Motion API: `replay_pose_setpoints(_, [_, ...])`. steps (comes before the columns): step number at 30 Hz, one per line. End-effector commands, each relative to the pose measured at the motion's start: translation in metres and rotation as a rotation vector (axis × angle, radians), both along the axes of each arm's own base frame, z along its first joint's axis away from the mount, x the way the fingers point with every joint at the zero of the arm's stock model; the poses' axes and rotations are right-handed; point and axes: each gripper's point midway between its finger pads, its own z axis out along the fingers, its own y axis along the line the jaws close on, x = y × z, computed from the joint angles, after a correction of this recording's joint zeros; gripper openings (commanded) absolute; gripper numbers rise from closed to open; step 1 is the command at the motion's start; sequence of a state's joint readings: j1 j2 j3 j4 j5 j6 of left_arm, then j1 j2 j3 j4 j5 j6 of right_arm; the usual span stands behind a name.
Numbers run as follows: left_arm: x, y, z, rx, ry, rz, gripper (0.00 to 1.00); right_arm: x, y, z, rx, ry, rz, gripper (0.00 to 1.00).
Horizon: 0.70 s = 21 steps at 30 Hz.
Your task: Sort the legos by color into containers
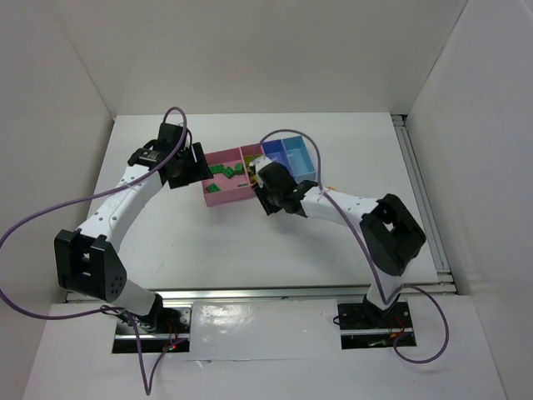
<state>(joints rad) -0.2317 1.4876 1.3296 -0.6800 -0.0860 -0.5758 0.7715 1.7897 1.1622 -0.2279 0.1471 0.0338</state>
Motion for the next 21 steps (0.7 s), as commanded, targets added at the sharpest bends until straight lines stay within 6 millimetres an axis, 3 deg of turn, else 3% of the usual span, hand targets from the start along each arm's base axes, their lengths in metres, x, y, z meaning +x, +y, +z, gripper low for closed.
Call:
replay_pose_setpoints(1, [0.006, -0.002, 0.030, -0.029, -0.081, -0.014, 0.76, 0.042, -0.028, 0.056, 0.082, -0.121, -0.164, 0.18])
replay_pose_setpoints(2, [0.007, -0.002, 0.026, -0.027, -0.072, -0.014, 0.76, 0.051, -0.031, 0.070, 0.102, -0.124, -0.186, 0.18])
replay_pose_setpoints(4, [0.008, 0.000, 0.023, -0.019, -0.065, -0.008, 0.76, 0.070, -0.044, 0.065, 0.090, -0.104, -0.228, 0.18])
replay_pose_setpoints(5, [0.008, 0.000, 0.023, -0.018, -0.065, -0.008, 0.76, 0.084, -0.040, 0.079, 0.113, -0.132, -0.238, 0.18])
replay_pose_setpoints(8, [0.006, 0.000, 0.022, -0.025, -0.062, 0.000, 0.76, 0.105, -0.047, 0.066, 0.071, -0.109, -0.280, 0.18])
replay_pose_setpoints(9, [0.006, 0.000, 0.022, -0.025, -0.062, 0.000, 0.76, 0.121, -0.048, 0.080, 0.066, -0.147, -0.279, 0.18])
replay_pose_setpoints(10, [0.006, 0.000, 0.022, -0.025, -0.062, 0.000, 0.76, 0.132, -0.050, 0.067, 0.055, -0.129, -0.280, 0.18])
replay_pose_setpoints(11, [0.004, -0.001, 0.019, -0.030, -0.052, -0.006, 0.76, 0.145, -0.045, 0.082, 0.078, -0.151, -0.271, 0.18])
replay_pose_setpoints(12, [0.004, -0.001, 0.019, -0.030, -0.052, -0.006, 0.76, 0.152, -0.048, 0.081, 0.065, -0.147, -0.274, 0.20])
replay_pose_setpoints(13, [0.004, -0.001, 0.019, -0.030, -0.052, -0.006, 0.76, 0.157, -0.045, 0.066, 0.046, -0.123, -0.274, 0.20])
replay_pose_setpoints(14, [0.004, -0.001, 0.019, -0.030, -0.052, -0.006, 0.76, 0.164, -0.046, 0.066, 0.052, -0.117, -0.276, 0.22])
replay_pose_setpoints(15, [0.004, -0.001, 0.019, -0.030, -0.052, -0.006, 0.76, 0.172, -0.041, 0.076, 0.064, -0.132, -0.276, 0.25])
replay_pose_setpoints(16, [0.001, -0.001, 0.018, -0.030, -0.052, -0.006, 0.76, 0.174, -0.039, 0.074, 0.066, -0.125, -0.283, 0.47])
replay_pose_setpoints(17, [0.001, -0.001, 0.018, -0.030, -0.052, -0.006, 0.76, 0.177, -0.038, 0.074, 0.068, -0.128, -0.283, 0.60])
replay_pose_setpoints(19, [0.000, -0.001, 0.015, -0.028, -0.043, -0.006, 0.76, 0.179, -0.042, 0.077, 0.065, -0.135, -0.323, 0.69])
replay_pose_setpoints(21, [0.000, 0.000, 0.015, -0.028, -0.043, -0.006, 0.76, 0.178, -0.053, 0.101, 0.100, -0.185, -0.364, 0.71])
